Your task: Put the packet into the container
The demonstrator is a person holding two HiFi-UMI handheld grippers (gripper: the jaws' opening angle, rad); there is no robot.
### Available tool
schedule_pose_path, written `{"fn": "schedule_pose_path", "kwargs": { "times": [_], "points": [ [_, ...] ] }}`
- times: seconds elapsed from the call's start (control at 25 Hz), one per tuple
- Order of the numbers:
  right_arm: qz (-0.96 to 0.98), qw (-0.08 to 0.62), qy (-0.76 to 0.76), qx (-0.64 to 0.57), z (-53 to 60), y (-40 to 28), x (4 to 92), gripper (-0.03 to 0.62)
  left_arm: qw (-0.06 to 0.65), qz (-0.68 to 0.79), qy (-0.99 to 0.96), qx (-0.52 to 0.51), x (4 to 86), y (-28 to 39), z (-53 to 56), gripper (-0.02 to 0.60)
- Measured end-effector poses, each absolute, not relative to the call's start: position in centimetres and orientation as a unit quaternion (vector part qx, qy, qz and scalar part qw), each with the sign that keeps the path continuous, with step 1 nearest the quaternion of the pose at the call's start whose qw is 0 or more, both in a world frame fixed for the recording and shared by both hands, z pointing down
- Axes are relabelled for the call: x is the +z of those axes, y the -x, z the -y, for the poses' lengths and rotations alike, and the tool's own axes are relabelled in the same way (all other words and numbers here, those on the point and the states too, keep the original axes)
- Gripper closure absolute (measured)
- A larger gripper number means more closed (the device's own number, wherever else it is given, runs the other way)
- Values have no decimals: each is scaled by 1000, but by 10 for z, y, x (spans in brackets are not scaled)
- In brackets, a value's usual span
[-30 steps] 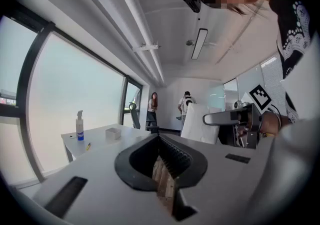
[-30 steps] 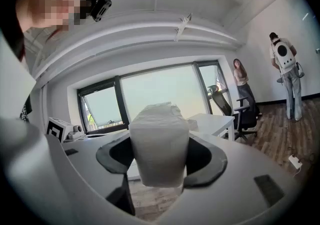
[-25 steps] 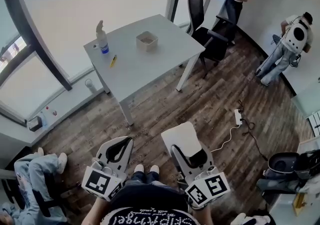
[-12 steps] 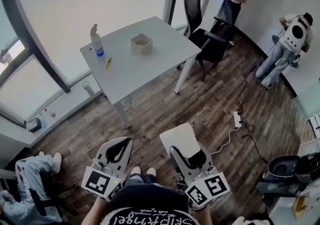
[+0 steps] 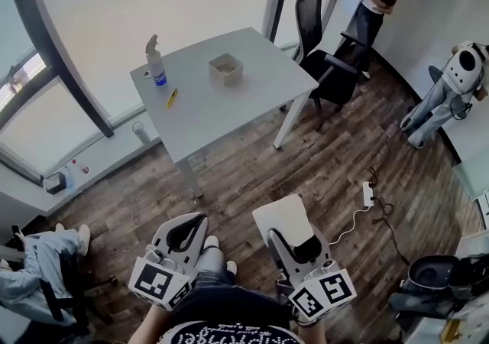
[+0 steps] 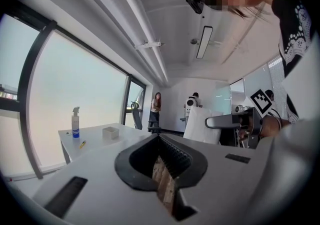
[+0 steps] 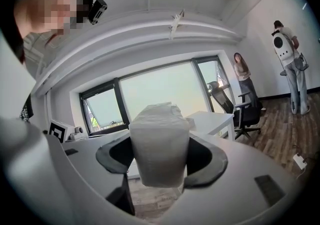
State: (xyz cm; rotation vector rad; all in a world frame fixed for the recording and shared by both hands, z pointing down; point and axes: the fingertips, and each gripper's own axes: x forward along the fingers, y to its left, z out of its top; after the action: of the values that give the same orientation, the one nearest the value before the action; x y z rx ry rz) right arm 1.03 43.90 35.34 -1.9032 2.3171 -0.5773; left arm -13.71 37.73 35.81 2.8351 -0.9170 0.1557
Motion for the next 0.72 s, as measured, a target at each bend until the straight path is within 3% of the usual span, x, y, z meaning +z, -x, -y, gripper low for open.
{"fn": "schedule_pose_path", "kwargs": {
  "times": [0.72],
  "points": [
    [-732,36,656,-181,-327,-27,341,319,70,273,-959,40,343,119,-247,573]
  ]
}}
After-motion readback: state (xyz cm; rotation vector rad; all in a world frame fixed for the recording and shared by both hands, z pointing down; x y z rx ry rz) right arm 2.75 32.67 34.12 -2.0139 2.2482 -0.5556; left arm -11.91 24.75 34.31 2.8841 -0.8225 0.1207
